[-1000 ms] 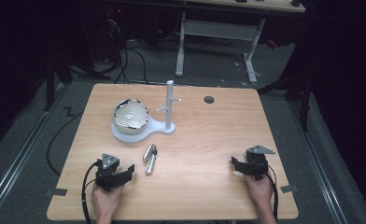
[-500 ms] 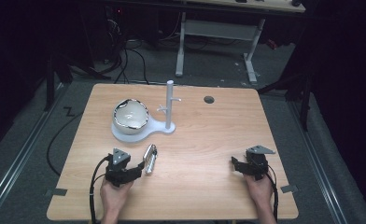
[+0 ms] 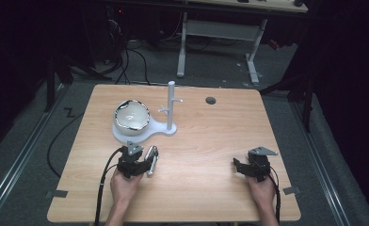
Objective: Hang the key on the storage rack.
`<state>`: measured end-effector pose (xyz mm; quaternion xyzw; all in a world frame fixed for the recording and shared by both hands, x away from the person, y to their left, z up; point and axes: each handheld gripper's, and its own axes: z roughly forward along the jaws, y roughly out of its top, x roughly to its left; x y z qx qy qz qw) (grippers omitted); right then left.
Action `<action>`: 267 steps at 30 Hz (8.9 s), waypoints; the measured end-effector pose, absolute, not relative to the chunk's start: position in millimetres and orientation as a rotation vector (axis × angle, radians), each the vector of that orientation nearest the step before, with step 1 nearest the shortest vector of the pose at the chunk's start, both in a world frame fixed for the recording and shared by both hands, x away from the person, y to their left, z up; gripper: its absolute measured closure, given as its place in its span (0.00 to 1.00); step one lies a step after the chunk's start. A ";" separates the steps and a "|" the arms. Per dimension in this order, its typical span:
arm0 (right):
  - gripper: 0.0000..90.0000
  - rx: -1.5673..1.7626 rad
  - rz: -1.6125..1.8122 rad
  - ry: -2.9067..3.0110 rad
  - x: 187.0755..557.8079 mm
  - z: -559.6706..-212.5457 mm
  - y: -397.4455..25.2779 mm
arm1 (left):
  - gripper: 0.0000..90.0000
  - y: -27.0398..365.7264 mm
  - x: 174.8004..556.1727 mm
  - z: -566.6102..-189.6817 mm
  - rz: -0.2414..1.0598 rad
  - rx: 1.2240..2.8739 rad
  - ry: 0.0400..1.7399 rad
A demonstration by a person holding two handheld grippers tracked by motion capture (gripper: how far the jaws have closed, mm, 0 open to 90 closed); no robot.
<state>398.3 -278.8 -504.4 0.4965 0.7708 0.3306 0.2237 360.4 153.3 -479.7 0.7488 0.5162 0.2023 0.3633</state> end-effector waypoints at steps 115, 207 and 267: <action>0.32 1.368 0.916 2.131 398.2 -504.4 -279.3 | 0.84 166.6 399.0 -364.0 0.627 1.719 1.080; 0.32 1.363 0.915 2.133 398.1 -504.5 -279.2 | 0.83 151.4 430.3 -417.9 0.599 1.801 1.195; 0.32 1.364 0.913 2.133 398.1 -504.4 -279.1 | 0.61 146.1 421.2 -426.8 0.578 1.825 1.212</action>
